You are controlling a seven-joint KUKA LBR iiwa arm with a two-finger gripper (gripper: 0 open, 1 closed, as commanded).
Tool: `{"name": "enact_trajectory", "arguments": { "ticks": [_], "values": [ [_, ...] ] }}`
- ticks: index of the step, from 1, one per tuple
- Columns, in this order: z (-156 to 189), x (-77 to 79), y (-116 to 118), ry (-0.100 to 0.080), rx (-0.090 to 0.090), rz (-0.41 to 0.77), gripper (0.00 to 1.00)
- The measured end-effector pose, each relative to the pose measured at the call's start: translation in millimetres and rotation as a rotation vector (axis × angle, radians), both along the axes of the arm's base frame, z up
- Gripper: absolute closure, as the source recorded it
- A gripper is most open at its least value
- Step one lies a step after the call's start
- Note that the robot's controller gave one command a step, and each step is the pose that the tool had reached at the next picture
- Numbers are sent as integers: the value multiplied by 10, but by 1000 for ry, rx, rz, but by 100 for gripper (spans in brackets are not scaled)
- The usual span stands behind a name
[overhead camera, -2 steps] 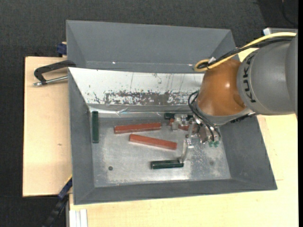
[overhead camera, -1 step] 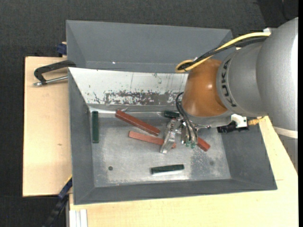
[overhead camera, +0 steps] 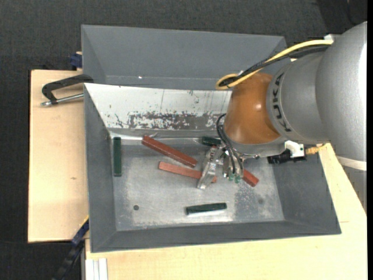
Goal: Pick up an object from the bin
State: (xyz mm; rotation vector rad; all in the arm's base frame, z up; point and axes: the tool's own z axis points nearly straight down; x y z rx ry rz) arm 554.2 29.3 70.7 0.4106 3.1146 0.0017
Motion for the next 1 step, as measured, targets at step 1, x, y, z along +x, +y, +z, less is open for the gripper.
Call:
{"name": "enact_trajectory", "arguments": {
  "ticks": [1],
  "values": [
    [1413,-105,-35,-5,0,-90,100]
  ]
}}
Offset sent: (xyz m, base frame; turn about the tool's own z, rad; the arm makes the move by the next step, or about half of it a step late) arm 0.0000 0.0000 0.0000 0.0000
